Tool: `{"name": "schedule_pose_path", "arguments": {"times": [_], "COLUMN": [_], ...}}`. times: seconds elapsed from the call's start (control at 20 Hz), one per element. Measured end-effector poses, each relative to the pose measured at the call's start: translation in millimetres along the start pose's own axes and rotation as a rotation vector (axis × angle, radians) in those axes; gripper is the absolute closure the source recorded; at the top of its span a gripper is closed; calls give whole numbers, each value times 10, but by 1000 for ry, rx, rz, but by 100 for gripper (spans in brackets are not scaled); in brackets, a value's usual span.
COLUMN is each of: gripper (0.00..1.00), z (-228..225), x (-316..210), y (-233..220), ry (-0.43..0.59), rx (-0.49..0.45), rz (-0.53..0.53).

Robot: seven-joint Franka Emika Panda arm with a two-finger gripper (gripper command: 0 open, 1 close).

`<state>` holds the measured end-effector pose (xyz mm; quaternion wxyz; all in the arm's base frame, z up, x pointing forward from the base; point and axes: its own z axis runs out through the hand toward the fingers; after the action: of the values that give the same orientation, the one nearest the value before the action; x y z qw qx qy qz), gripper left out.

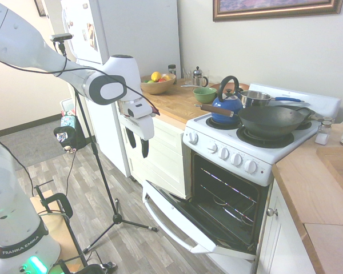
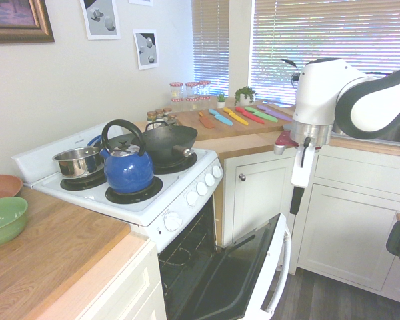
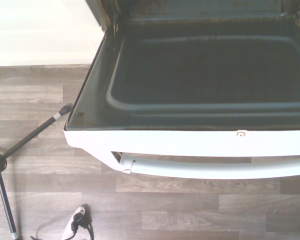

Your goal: Close the oven

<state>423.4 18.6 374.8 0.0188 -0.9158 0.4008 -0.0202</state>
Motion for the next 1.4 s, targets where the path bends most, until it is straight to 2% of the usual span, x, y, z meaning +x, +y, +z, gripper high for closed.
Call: {"name": "schedule_pose_path", "arguments": {"times": [0.2, 0.35, 0.5, 0.8, 1.15, 1.4], "gripper": [0, 0, 0, 0, 0, 0], "z": [37, 230, 620, 1628, 2649, 3124], "x": [6, 0, -17, 38, 211, 435], "y": [7, 32, 79, 391, 428, 285], "ry": [1, -29, -60, -111, -84, -44], "rx": [-14, -46, -77, -74, -74, -47], "rz": [2, 24, 40, 79, 60, 62]}}
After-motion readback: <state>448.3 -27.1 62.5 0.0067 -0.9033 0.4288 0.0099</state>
